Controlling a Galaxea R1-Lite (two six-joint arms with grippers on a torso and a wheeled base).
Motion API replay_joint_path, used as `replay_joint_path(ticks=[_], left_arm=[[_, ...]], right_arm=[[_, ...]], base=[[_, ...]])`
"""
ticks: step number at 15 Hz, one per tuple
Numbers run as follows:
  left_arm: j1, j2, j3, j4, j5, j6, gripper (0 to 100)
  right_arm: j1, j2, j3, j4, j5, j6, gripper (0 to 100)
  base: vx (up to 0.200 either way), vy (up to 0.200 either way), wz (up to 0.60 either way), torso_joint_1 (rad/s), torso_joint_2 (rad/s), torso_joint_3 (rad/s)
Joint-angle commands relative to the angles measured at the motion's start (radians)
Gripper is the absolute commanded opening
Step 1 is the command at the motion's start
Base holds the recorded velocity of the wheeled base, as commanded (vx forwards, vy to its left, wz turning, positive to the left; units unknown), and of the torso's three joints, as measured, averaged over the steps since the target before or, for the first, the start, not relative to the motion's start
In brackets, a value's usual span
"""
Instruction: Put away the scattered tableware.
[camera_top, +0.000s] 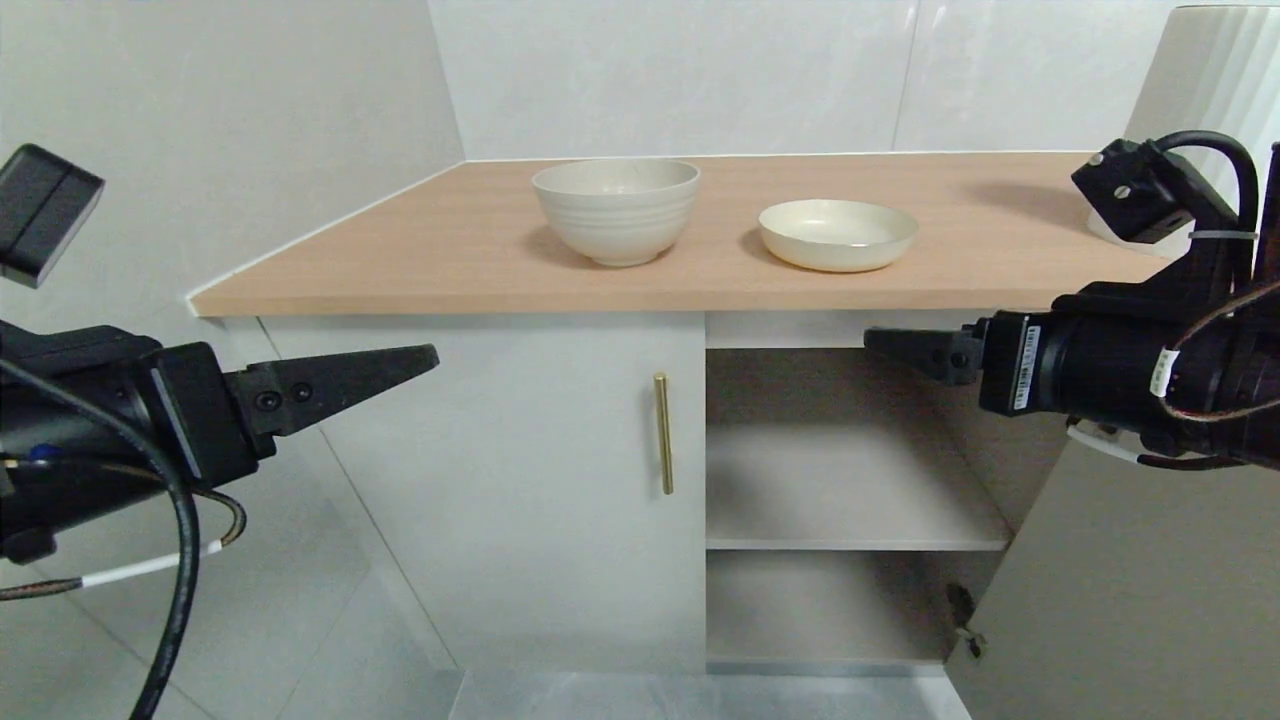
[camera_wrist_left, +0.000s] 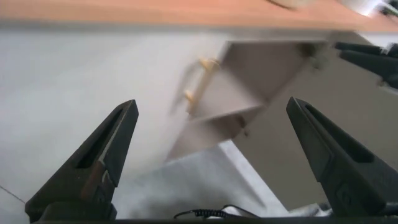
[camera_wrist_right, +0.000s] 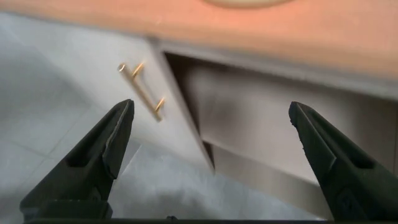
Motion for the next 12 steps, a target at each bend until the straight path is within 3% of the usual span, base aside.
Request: replay_joint_path(ticks=[1,10,12], left_arm=[[-0.001,0.003,0.001,-0.001,-0.001,0.000,100],[-0.001,0.009,0.001,-0.002,-0.005,-0.008,100],[-0.001,0.013,0.000,-0.002,-0.005,-0.008,100]], right_arm=[[0.002,-0.012,0.004,-0.001,0.002,0.000,100],[0.002,-0.061,0.096,-0.059,0.027,-0.083,100],[0.002,-0.061,0.096,-0.059,0.027,-0.084,100]], base=[[0.200,0.000,0.00,0.002,0.00,-0.002],[0.000,0.000,0.00,0.001,-0.01,-0.002],[0.000,0.000,0.00,0.044,-0.28,-0.232]])
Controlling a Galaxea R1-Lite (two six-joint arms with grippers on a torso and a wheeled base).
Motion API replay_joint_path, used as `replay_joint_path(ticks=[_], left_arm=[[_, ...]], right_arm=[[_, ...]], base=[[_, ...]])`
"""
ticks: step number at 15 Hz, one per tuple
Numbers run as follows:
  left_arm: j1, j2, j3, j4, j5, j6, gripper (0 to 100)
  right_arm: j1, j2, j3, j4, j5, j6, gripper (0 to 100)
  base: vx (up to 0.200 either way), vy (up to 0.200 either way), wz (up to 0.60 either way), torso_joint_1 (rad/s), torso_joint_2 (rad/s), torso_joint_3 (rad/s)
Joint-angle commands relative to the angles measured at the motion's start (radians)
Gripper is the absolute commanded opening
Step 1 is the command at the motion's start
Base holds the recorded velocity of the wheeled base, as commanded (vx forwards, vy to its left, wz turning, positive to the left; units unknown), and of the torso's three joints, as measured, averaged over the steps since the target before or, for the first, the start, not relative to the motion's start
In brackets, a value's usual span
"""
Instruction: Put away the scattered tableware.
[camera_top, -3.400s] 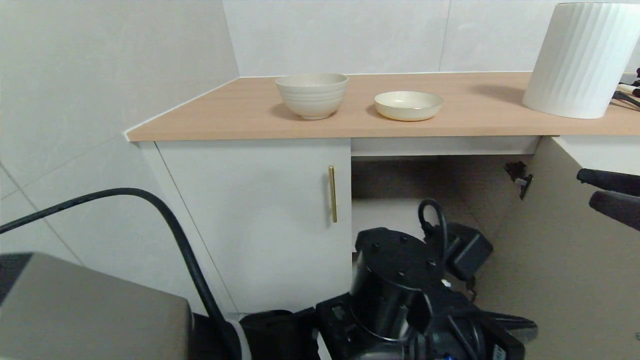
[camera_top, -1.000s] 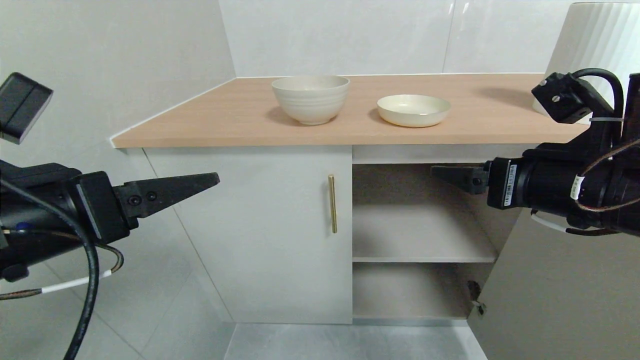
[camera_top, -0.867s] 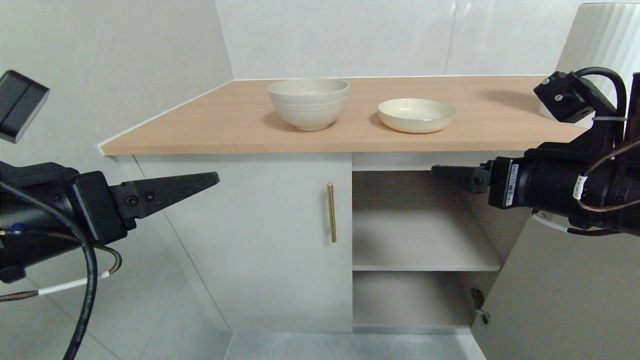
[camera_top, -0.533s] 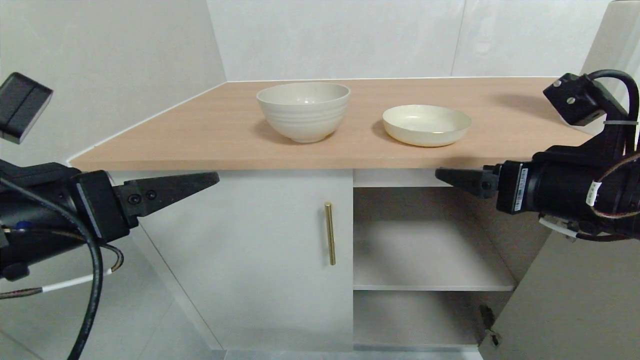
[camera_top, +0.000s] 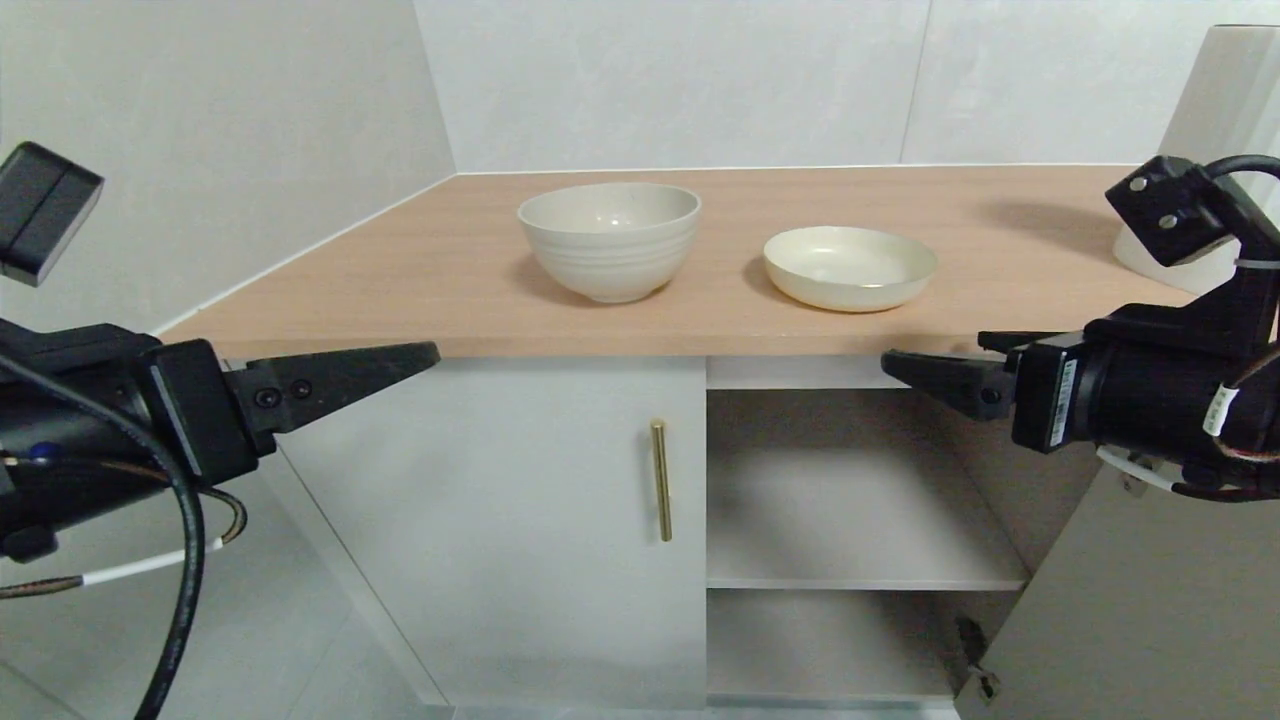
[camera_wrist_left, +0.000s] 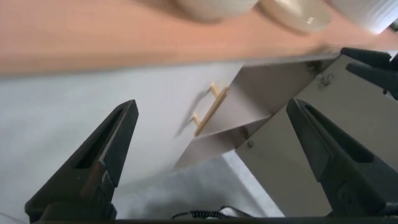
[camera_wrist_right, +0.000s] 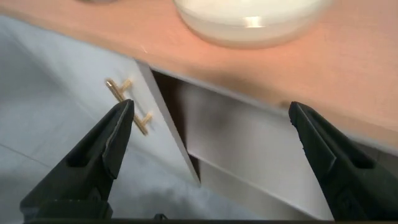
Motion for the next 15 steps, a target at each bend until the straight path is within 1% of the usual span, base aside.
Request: replay_joint_path(ticks=[1,2,6,12,15], left_arm=[[0.000,0.007,0.001,0.002,-0.001,-0.002,100],[0.000,0.007,0.001,0.002,-0.001,-0.001,100],[0.000,0.028,-0.002,0.000,-0.001,-0.001,100],[0.000,0.067,-0.022,0.000,-0.002,-0.001,100],[0.000,0.128,-0.106,0.007,-0.001,-0.002,100]], right_arm=[[0.000,-0.004,0.003,0.003,0.000,-0.001,100],[0.000,-0.004,0.003,0.003,0.000,-0.001,100],[0.000,-0.002,0.005,0.003,0.000,-0.001,100],[0.000,0.018,0.005,-0.017,0.000,-0.001,100],[-0.007,0.072,0.013,-0.103,-0.001,-0.004,100]], base=[[0.000,0.000,0.00,0.076,-0.08,-0.290],[0.000,0.000,0.00,0.119,-0.29,-0.315],[0.000,0.000,0.00,0.133,-0.53,-0.315],[0.000,0.000,0.00,0.177,-0.48,-0.297],[0.000,0.000,0.00,0.092,-0.23,-0.129]])
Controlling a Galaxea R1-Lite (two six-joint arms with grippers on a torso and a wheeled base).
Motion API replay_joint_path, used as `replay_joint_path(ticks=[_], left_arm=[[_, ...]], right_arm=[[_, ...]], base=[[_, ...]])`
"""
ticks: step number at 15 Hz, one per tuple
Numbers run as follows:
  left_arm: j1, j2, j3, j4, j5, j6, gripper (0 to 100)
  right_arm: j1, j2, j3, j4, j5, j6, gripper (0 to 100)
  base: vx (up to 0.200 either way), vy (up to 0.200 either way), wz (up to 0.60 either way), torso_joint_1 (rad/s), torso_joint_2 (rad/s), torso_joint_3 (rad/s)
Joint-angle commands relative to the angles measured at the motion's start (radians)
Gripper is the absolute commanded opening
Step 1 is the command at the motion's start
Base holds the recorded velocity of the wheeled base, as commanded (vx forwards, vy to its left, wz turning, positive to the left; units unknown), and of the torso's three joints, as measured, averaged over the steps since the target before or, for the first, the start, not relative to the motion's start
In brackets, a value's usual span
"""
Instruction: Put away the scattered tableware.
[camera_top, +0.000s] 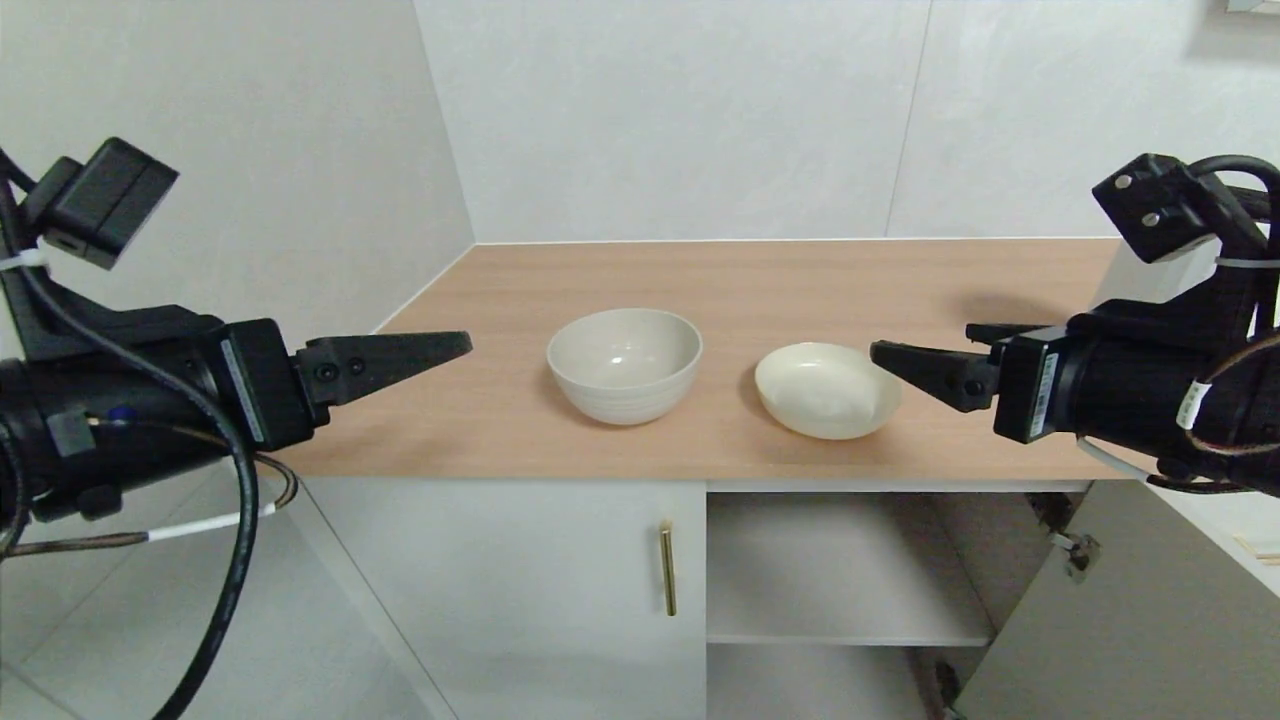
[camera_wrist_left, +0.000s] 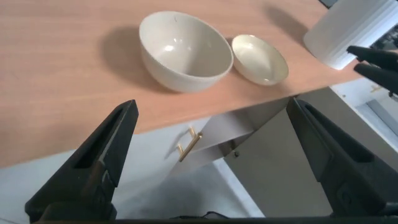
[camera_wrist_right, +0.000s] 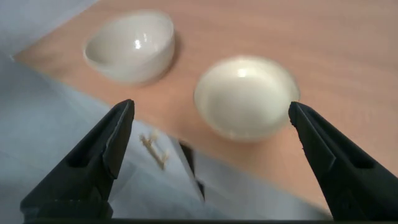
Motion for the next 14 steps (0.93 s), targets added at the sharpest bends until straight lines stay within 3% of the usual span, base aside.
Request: replay_joint_path(ticks=[1,3,5,6,7,9,10,14], left_arm=[[0.000,0.057,-0.060,0.005,0.002,-0.001,100],[0.000,0.141,-0.196,0.112,0.012,-0.001,100],[0.000,0.206,-0.244,0.167,0.038,-0.023,100],[-0.002,0.227,-0.256,0.183,0.077,-0.041,100],[-0.026,0.270,-0.308,0.244,0.158,-0.074,100],[-0.061,0.373,-0.402,0.310,0.311,-0.156,100],[-0.084,0.410,-0.416,0.309,0.361,-0.172,100],[-0.140,0.517,-0.426,0.244,0.488,-0.167,100]], right_arm=[[-0.008,0.052,-0.005,-0.035,-0.001,-0.002,100],[-0.032,0.139,-0.121,0.019,-0.035,0.006,100],[-0.034,0.164,-0.235,0.228,-0.123,0.052,100],[-0.034,0.173,-0.285,0.310,-0.143,0.112,100],[-0.034,0.193,-0.365,0.430,-0.181,0.189,100],[-0.034,0.225,-0.397,0.475,-0.261,0.212,100],[-0.032,0.233,-0.397,0.465,-0.284,0.213,100],[-0.032,0.239,-0.391,0.439,-0.304,0.219,100]], base=[[0.000,0.000,0.00,0.032,-0.07,-0.046],[0.000,0.000,0.00,0.000,0.00,0.000],[0.000,0.000,0.00,0.000,0.00,0.000],[0.000,0.000,0.00,0.000,0.00,0.000],[0.000,0.000,0.00,0.000,0.00,0.000],[0.000,0.000,0.00,0.000,0.00,0.000],[0.000,0.000,0.00,0.000,0.00,0.000],[0.000,0.000,0.00,0.000,0.00,0.000]])
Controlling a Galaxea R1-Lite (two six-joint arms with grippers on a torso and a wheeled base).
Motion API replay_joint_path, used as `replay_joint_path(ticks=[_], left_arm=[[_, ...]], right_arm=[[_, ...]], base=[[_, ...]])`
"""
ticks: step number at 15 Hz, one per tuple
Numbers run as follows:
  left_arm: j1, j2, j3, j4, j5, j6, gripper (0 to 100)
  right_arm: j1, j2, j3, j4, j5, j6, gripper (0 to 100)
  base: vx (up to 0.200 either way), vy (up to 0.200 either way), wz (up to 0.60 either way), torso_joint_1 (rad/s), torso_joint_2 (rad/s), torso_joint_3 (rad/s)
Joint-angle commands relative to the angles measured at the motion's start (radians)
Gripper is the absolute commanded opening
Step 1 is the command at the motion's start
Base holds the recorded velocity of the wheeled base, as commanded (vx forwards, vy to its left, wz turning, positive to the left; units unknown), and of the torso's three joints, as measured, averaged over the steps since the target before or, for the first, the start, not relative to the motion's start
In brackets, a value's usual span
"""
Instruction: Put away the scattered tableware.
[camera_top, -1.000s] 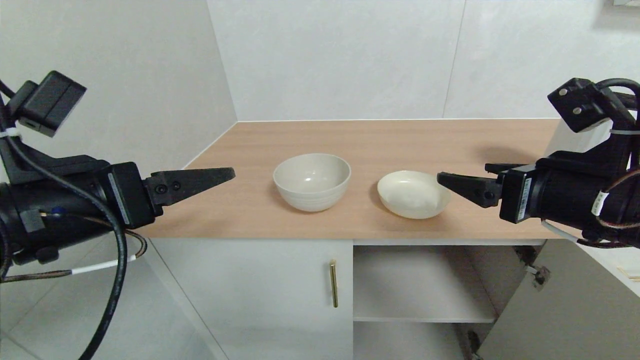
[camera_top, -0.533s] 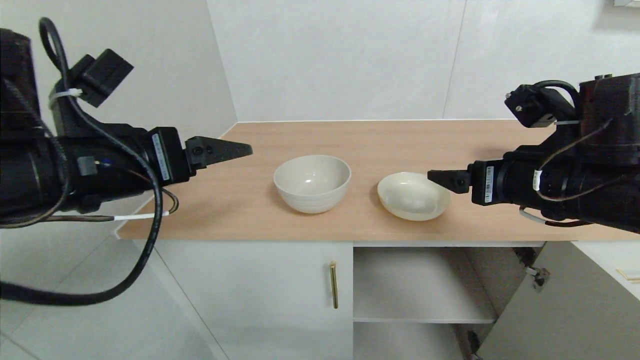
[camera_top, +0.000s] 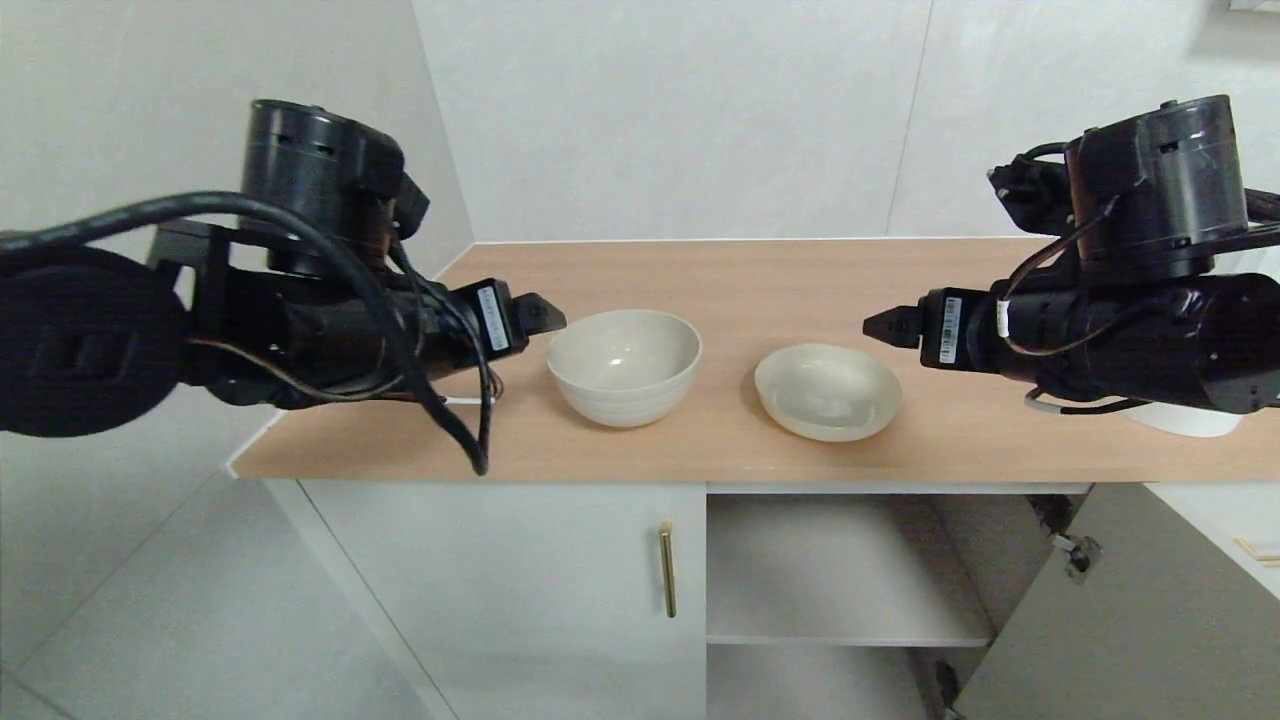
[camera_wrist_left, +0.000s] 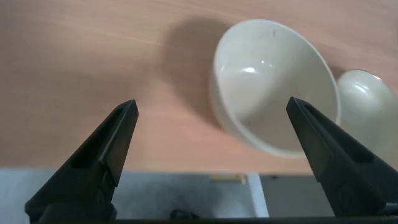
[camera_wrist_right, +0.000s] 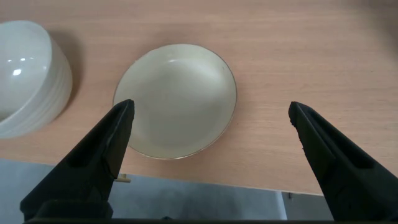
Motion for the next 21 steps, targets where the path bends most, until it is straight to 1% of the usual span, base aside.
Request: replay_joint_path(ticks=[1,3,7,8,14,15,17,19,21], left_arm=[[-0.022,0.097,-0.006,-0.034,0.019,0.003,100],[-0.024,0.137,-0.006,-0.085,0.019,0.003,100],[-0.024,0.153,-0.008,-0.100,0.019,0.003,100],[-0.024,0.154,-0.008,-0.100,0.019,0.003,0],[-0.024,0.125,-0.006,-0.100,0.021,0.003,0],[-0.029,0.094,0.002,-0.098,0.019,0.002,0],[-0.056,0.024,0.029,-0.095,0.019,0.002,0],[-0.079,-0.042,0.072,-0.097,0.016,0.005,0],[-0.081,-0.064,0.086,-0.097,0.016,0.006,0]], right_arm=[[0.001,0.011,0.002,0.000,0.000,0.000,100],[0.001,0.010,0.009,-0.002,0.000,0.000,100],[0.001,0.007,0.014,-0.002,0.001,0.000,100],[0.001,0.007,0.014,-0.002,0.001,0.000,100],[0.001,0.005,0.014,-0.002,0.001,0.000,100],[0.001,0.005,0.012,-0.002,0.001,0.000,100],[0.000,0.008,0.012,0.000,0.001,-0.001,100],[-0.002,0.030,0.009,0.000,-0.002,-0.001,100],[-0.015,0.063,0.005,0.000,-0.005,-0.001,100]], base=[[0.000,0.000,0.00,0.000,0.00,0.000],[0.000,0.000,0.00,0.000,0.00,0.000],[0.000,0.000,0.00,0.000,0.00,0.000],[0.000,0.000,0.00,0.000,0.00,0.000],[0.000,0.000,0.00,0.000,0.00,0.000],[0.000,0.000,0.00,0.000,0.00,0.000],[0.000,0.000,0.00,0.000,0.00,0.000],[0.000,0.000,0.00,0.000,0.00,0.000],[0.000,0.000,0.00,0.000,0.00,0.000]])
